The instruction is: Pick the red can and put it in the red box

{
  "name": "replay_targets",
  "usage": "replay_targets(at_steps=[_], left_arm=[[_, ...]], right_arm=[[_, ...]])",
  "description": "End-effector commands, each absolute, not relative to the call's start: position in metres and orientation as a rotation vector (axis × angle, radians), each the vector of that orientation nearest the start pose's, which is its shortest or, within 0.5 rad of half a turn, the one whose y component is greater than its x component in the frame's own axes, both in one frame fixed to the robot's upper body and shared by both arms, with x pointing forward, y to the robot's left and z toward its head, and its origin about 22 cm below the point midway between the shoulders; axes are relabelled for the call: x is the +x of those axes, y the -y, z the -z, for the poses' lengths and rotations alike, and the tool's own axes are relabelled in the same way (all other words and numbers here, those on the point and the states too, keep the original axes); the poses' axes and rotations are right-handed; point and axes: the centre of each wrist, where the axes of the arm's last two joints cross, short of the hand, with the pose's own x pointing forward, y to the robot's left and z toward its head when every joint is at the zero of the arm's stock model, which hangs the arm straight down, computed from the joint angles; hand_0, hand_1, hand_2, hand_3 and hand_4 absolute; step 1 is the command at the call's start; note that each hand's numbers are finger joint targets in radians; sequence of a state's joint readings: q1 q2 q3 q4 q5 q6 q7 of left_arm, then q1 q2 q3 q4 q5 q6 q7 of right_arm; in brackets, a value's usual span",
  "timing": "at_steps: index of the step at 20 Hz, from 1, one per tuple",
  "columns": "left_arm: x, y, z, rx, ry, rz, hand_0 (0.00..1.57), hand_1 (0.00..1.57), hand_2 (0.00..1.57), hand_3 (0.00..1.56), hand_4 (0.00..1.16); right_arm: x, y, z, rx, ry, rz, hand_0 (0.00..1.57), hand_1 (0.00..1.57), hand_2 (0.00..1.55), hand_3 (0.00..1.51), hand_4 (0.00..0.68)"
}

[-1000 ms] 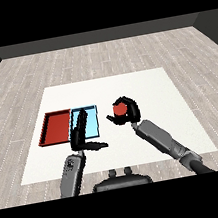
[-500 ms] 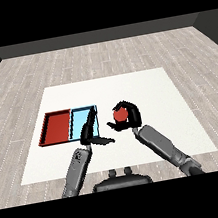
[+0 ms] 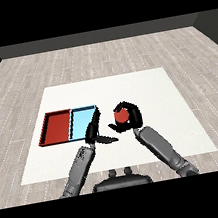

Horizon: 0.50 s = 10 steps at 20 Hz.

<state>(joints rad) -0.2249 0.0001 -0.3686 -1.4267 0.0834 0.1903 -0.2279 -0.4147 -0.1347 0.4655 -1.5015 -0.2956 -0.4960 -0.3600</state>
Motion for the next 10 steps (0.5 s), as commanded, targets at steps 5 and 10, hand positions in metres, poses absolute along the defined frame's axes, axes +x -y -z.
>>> replay_targets(at_steps=[5,10], left_arm=[[0.269,-0.093,-0.018,-0.281,1.791,0.172,0.00,0.00,0.00,0.00,0.00],[0.280,-0.101,0.003,-0.322,1.790,0.151,0.00,0.00,0.00,0.00,0.00]], right_arm=[[0.288,0.105,-0.063,0.223,2.092,-0.025,1.47,1.47,1.43,1.39,0.664],[0.271,0.096,-0.063,0.247,2.115,-0.026,1.45,1.45,1.44,1.39,0.666]])
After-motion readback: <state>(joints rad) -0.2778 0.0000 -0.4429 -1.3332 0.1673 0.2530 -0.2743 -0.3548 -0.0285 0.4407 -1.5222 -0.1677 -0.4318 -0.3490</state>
